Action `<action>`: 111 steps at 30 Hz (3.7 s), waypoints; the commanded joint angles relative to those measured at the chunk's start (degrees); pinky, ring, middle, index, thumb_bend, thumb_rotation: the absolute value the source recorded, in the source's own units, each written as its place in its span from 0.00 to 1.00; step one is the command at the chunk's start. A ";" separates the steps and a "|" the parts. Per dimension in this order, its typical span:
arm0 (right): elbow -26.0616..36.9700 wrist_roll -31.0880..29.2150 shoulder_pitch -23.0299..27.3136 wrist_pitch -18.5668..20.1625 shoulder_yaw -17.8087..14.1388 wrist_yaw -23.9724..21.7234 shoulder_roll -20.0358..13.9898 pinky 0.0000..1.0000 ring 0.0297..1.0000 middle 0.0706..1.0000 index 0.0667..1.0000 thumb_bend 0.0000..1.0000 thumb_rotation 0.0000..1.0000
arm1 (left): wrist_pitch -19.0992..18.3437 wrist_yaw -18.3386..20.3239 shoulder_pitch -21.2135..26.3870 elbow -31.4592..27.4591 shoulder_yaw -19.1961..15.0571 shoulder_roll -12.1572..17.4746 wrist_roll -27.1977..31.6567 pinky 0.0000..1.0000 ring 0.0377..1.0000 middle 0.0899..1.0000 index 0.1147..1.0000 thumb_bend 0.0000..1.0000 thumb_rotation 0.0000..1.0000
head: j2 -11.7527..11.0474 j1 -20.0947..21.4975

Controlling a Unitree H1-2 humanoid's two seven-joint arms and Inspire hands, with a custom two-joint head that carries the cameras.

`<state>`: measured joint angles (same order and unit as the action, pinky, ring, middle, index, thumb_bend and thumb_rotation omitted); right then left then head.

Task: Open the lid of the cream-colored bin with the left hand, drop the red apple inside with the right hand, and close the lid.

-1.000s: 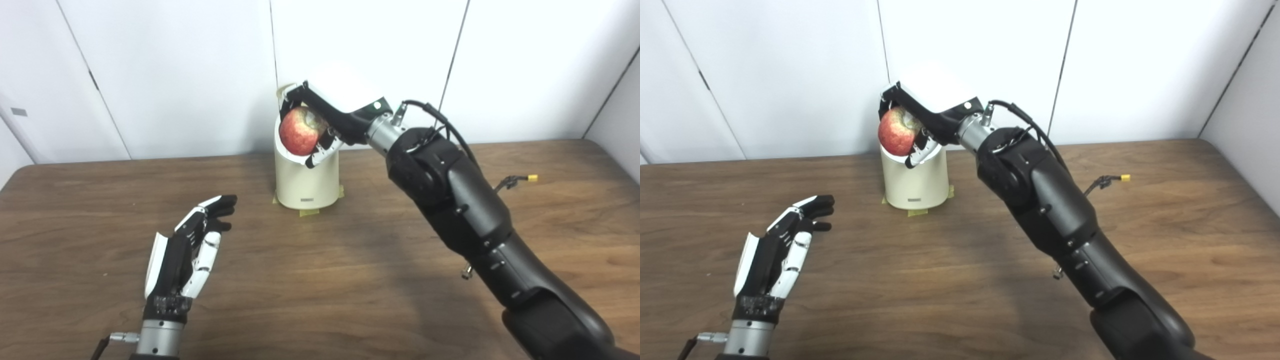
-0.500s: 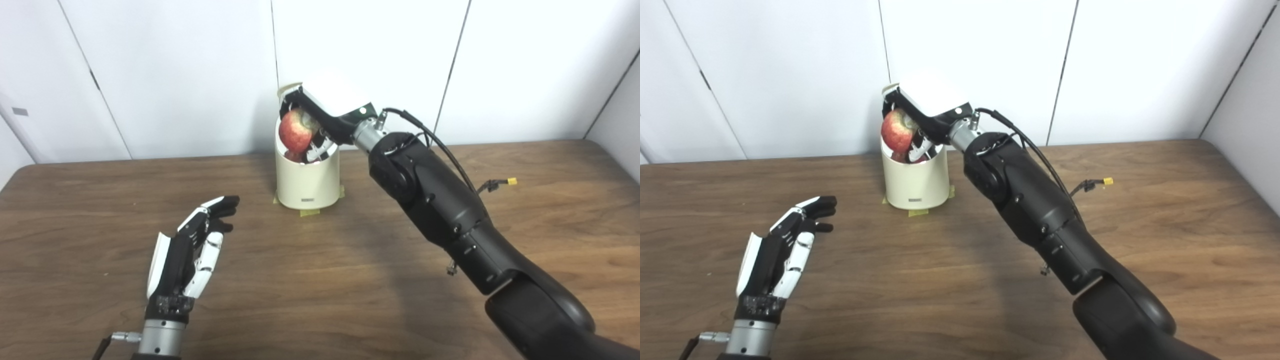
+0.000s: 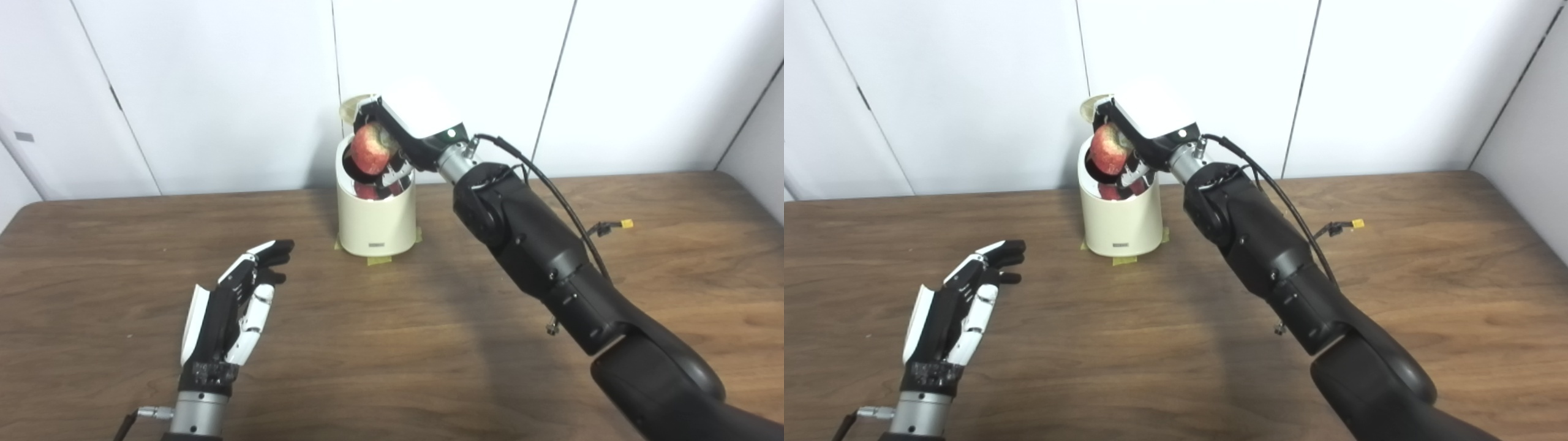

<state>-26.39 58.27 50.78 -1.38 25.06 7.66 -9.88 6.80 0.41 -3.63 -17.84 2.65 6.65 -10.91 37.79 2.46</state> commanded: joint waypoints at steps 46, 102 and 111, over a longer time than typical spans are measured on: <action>7.52 -2.28 2.24 4.96 0.56 -9.35 -2.29 0.30 0.39 0.66 0.60 1.00 0.15 | -0.37 0.19 0.40 -1.07 0.40 -0.79 1.52 0.69 0.78 0.79 0.75 0.25 0.75 | 0.11 0.50; 24.77 -33.78 -42.85 -11.77 -18.34 4.37 -0.25 0.62 0.71 0.72 0.73 0.42 0.90 | -8.60 0.02 26.23 1.78 -3.80 7.25 -13.40 0.86 0.86 0.80 0.78 0.57 1.00 | -6.00 -1.73; 19.45 -33.12 -41.46 -10.18 -18.39 4.68 1.66 0.62 0.71 0.73 0.73 0.34 0.75 | -16.50 3.72 41.44 6.83 3.73 8.11 -25.57 0.88 0.91 0.87 0.84 0.68 1.00 | -7.91 -0.85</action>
<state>-5.60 25.33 8.81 -10.88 6.69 11.79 -9.25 -8.92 4.07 33.02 -11.47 6.43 14.00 -34.38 29.80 1.58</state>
